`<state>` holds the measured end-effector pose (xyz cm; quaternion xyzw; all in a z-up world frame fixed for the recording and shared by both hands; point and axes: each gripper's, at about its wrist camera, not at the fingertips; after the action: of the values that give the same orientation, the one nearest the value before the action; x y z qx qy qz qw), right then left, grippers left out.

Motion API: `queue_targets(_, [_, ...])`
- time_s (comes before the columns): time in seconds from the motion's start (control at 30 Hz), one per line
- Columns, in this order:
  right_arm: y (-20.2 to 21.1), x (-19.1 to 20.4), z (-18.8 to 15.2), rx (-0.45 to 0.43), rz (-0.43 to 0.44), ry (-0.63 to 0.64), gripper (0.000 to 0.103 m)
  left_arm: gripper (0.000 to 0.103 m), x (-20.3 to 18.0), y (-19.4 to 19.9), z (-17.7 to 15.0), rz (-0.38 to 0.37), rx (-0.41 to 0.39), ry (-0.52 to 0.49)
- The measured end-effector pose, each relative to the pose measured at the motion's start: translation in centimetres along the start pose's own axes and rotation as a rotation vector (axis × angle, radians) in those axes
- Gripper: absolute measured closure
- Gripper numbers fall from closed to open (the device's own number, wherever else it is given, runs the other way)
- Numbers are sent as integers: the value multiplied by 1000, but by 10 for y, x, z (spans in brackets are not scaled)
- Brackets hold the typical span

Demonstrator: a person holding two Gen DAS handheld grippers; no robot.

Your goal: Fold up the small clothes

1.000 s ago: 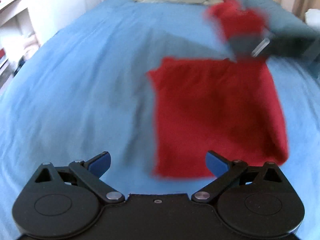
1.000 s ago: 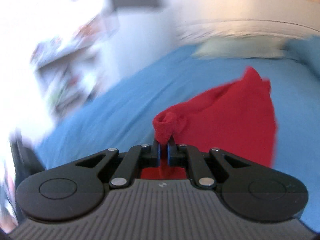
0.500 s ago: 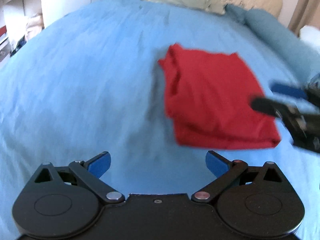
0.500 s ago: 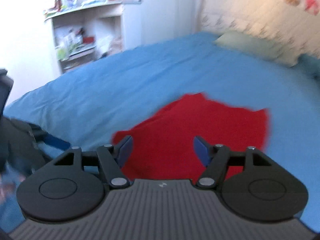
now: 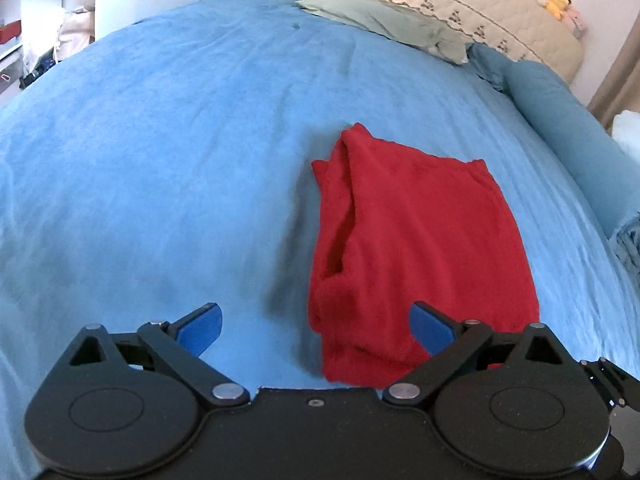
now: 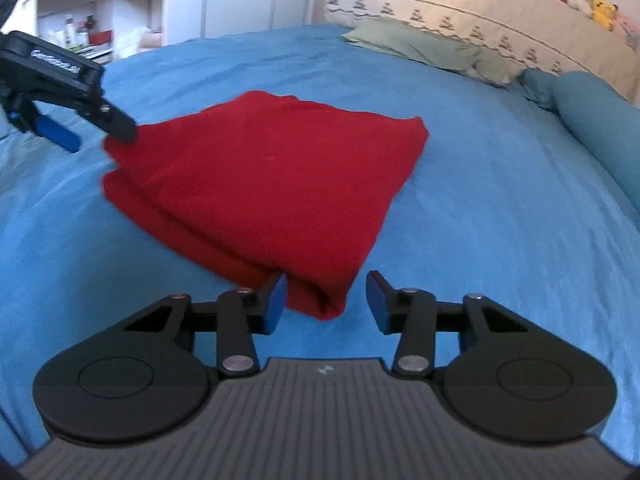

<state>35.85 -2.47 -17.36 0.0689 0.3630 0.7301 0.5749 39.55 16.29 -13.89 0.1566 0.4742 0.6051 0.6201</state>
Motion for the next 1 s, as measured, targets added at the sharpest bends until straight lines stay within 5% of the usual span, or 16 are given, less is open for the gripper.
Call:
queue_targets(0.13, [-6, 4, 8, -39, -41, 0, 46, 4, 1, -4, 4, -3, 0, 22])
queue_targets(0.23, [2, -1, 9, -106, -60, 10, 79, 4, 2, -2, 6, -13, -8, 29])
queue_targets(0.37, [14, -27, -1, -157, -64, -116, 80, 4, 0, 2, 3, -23, -17, 18])
queue_targets(0.6, [2, -28, -28, -75, -4, -48, 80, 4, -3, -9, -12, 35, -1, -71])
queue_targets(0.7, [1, -17, -28, -63, -9, 68, 74, 4, -6, -18, -20, 88, -2, -137])
queue_targets(0.77, [8, -21, -30, -84, -24, 54, 46, 4, -5, -24, -26, 121, -8, -173])
queue_targets(0.83, [17, -29, -34, -116, -22, 9, 36, 4, -3, -28, -32, 135, 0, -194])
queue_targets(1.0, [24, -45, -30, -106, 1, -54, 36, 3, -3, -33, -34, 159, 9, -215])
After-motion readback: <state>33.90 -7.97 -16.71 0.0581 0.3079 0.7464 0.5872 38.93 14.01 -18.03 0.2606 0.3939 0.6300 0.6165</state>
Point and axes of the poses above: each gripper's, at about its wrist camera, not at the fingertips, and y roughly against the way its jaws point, x to its left, z to its top, and after that the axes turned 15 degrees about y, right-handed
